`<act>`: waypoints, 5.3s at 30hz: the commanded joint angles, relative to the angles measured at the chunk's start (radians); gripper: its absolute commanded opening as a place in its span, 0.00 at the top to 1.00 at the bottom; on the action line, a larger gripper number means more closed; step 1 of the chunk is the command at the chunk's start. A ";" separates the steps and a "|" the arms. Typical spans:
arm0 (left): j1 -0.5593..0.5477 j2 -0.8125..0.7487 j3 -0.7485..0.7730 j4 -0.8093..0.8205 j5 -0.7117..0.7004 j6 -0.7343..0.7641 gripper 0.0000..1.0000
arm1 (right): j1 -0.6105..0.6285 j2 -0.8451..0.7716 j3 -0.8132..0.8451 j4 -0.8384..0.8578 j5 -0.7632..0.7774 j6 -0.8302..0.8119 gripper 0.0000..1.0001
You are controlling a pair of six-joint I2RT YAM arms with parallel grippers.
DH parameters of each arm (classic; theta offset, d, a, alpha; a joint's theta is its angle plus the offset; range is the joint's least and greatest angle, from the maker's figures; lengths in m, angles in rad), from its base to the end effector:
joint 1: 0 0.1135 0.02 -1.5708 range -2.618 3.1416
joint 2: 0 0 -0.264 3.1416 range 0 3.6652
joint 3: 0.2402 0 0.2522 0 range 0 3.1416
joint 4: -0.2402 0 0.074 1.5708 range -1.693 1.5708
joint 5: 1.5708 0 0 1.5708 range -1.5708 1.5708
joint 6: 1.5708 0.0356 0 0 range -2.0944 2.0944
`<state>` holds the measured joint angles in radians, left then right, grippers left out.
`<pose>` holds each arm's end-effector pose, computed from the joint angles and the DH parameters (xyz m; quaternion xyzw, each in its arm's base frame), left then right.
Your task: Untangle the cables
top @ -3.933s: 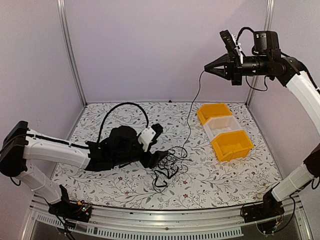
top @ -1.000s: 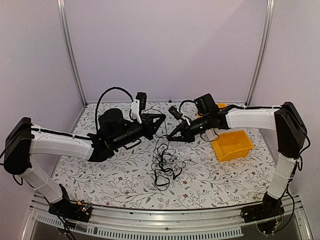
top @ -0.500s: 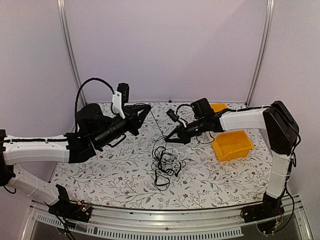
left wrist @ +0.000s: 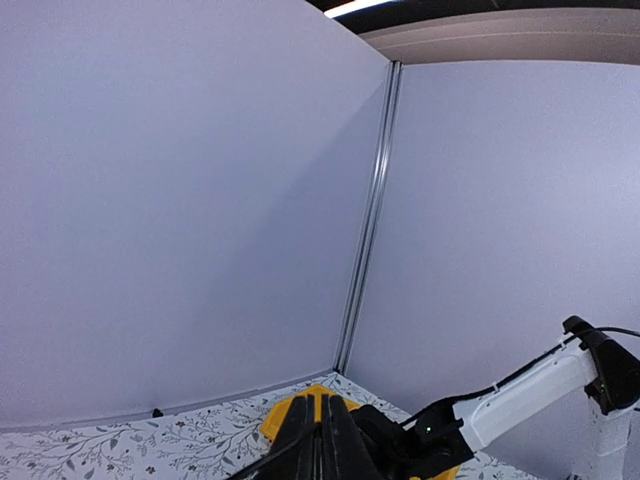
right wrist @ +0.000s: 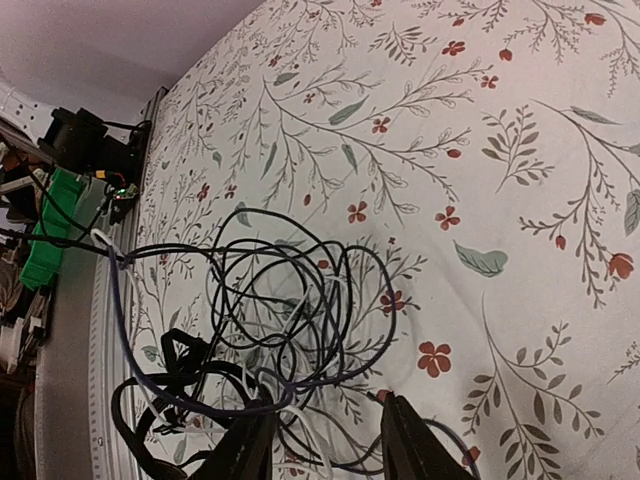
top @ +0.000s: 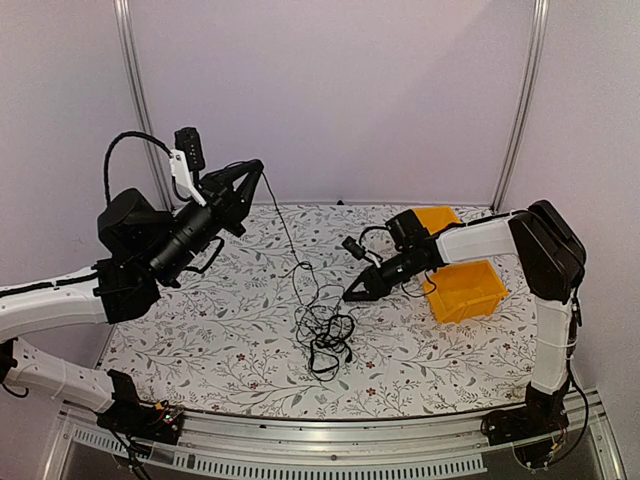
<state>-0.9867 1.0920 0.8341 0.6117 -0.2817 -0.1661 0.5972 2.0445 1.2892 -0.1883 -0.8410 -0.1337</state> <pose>0.1472 -0.2048 0.3808 0.1201 0.5649 -0.3755 0.7249 0.3301 0.2566 0.1451 -0.4279 0.7660 0.4426 0.1849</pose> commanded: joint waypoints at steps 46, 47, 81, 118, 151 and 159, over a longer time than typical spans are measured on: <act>-0.013 0.070 0.064 -0.011 0.027 -0.001 1.00 | 0.182 -0.152 0.161 -0.055 0.355 -0.111 0.50; -0.013 0.070 0.063 -0.011 0.023 0.002 1.00 | 0.183 -0.160 0.166 -0.078 0.323 -0.122 0.50; -0.012 0.024 0.072 -0.035 -0.062 0.137 1.00 | 0.143 -0.192 0.100 -0.055 0.178 -0.211 1.00; -0.016 0.008 0.808 -0.380 -0.083 0.518 1.00 | -0.030 0.109 0.177 -0.146 0.353 -0.161 0.64; 0.038 0.061 0.386 -0.214 -0.095 0.420 1.00 | 0.099 -0.310 0.435 -0.301 0.094 -0.258 0.24; 0.048 0.048 0.353 -0.192 -0.080 0.382 1.00 | 0.211 -0.149 0.538 -0.237 0.065 -0.166 0.23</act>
<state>-0.9539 1.1580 1.1992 0.3725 -0.3748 0.2466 0.7673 1.8259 1.8011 -0.4633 -0.7444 -0.3710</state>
